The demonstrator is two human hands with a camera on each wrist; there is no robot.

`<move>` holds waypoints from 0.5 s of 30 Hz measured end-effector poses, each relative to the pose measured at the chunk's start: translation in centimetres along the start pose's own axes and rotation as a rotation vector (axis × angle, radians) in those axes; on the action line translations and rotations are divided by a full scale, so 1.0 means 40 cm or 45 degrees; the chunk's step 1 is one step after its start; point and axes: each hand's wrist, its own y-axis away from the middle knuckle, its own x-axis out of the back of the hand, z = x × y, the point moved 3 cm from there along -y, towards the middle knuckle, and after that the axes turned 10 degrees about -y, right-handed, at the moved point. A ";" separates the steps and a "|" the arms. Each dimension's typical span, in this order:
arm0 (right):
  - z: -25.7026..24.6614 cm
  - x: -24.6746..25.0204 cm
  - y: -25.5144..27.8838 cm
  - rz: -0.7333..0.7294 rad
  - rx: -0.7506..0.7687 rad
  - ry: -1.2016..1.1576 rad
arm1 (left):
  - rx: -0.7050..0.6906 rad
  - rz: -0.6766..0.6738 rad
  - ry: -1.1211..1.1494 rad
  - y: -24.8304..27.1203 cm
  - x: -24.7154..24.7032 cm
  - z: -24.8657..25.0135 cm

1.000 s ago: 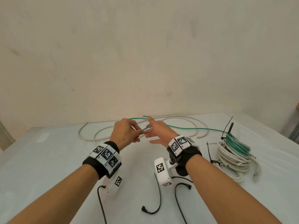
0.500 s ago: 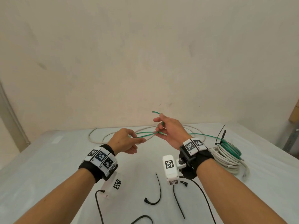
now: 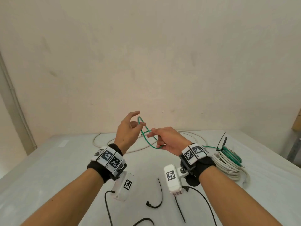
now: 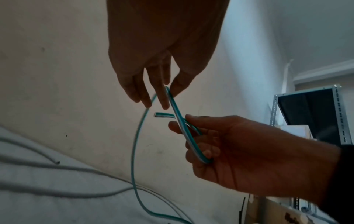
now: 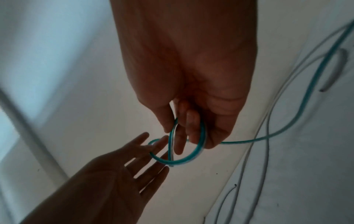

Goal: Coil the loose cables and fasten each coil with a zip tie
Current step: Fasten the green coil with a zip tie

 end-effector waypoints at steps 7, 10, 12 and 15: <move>-0.038 -0.057 -0.011 -0.013 0.091 0.365 | 0.114 -0.376 -0.008 -0.005 0.006 0.000; -0.035 -0.058 -0.027 0.057 0.127 0.522 | 0.161 -0.474 0.056 -0.001 0.007 -0.002; -0.027 -0.058 -0.035 0.039 0.114 0.528 | 0.171 -0.528 0.057 0.005 0.009 0.000; -0.020 -0.057 -0.039 -0.015 0.136 0.431 | 0.257 -0.557 0.167 0.009 0.017 -0.001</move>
